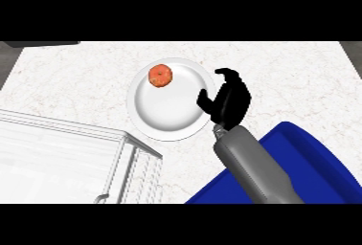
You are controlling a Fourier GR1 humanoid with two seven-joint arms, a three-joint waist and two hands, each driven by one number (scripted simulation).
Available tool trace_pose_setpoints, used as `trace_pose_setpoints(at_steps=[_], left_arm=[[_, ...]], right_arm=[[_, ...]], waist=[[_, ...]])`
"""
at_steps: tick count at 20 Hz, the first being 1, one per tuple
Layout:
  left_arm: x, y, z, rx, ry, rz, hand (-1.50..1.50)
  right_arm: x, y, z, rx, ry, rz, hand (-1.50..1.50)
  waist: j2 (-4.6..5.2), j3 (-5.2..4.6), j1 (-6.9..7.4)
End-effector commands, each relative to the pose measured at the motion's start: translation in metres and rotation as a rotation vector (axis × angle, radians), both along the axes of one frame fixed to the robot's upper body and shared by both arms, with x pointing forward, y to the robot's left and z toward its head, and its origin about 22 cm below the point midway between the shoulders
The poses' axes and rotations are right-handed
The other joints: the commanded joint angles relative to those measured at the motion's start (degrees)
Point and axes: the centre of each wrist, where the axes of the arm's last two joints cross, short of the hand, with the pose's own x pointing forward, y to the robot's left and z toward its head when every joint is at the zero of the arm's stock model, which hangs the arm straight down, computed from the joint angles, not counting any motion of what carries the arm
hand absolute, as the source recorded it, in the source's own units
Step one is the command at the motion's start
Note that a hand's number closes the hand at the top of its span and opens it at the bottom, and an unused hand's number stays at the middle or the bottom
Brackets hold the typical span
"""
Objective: Pick the squash from the tray and place it in the plate
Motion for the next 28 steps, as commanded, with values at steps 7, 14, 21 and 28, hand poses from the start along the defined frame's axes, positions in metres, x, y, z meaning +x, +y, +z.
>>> trace_pose_setpoints(at_steps=[7,14,21,28], left_arm=[[-0.003,-0.022,-0.058,-0.16,0.305,-0.097,0.0],[-0.006,-0.021,-0.064,-0.163,0.323,-0.065,0.0],[-0.006,-0.017,-0.067,-0.166,0.336,-0.045,0.0],[-0.008,-0.018,-0.069,-0.165,0.338,-0.031,0.0]], right_arm=[[0.007,0.014,0.023,0.194,-0.167,0.063,-1.5],[0.003,0.007,0.025,0.339,-0.271,0.032,-1.5],[-0.027,0.018,0.021,0.464,-0.245,0.131,-1.5],[-0.074,0.037,0.001,0.482,-0.167,0.287,-1.5]], waist=[[0.97,-2.27,0.06],[0.64,-2.28,-1.78],[-0.1,-2.28,-2.13],[-0.52,-2.4,-3.9]])
